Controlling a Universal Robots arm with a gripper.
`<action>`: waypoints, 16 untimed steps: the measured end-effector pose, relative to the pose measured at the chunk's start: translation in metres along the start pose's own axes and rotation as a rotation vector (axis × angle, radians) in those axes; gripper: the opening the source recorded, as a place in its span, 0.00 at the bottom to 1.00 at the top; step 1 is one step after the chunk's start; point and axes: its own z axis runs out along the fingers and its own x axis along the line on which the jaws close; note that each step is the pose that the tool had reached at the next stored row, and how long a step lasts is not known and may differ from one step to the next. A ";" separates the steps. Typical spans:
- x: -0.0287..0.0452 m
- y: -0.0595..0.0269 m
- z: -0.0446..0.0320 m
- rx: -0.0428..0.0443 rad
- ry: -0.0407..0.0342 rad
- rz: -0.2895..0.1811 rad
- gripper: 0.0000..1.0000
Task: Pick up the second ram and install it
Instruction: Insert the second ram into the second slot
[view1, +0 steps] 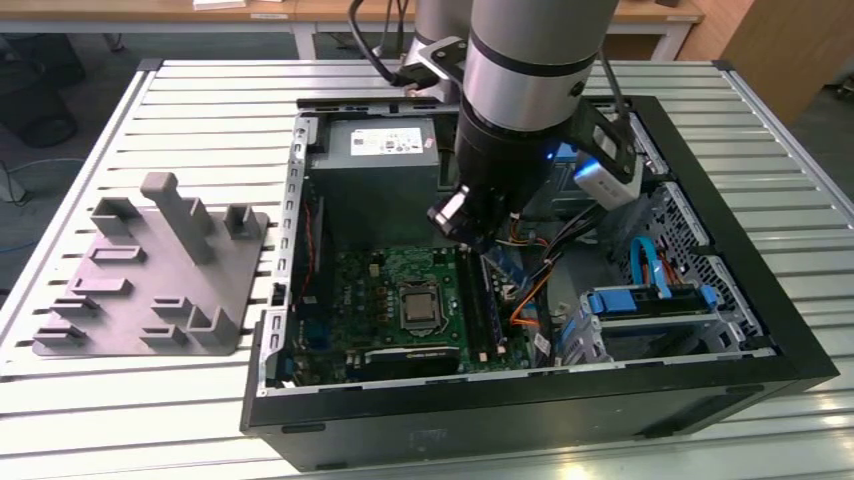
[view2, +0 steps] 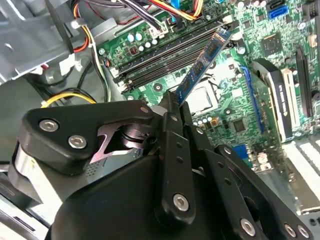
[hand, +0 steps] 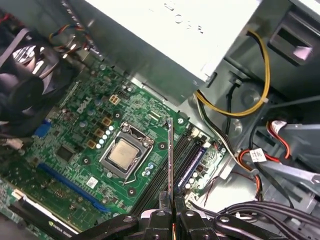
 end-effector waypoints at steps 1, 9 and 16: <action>0.0000 0.0000 0.0001 0.0005 -0.0006 0.011 0.14; 0.0000 0.0000 0.0005 0.0047 -0.0055 0.104 0.14; 0.0000 0.0000 0.0009 0.0087 -0.0092 0.180 0.14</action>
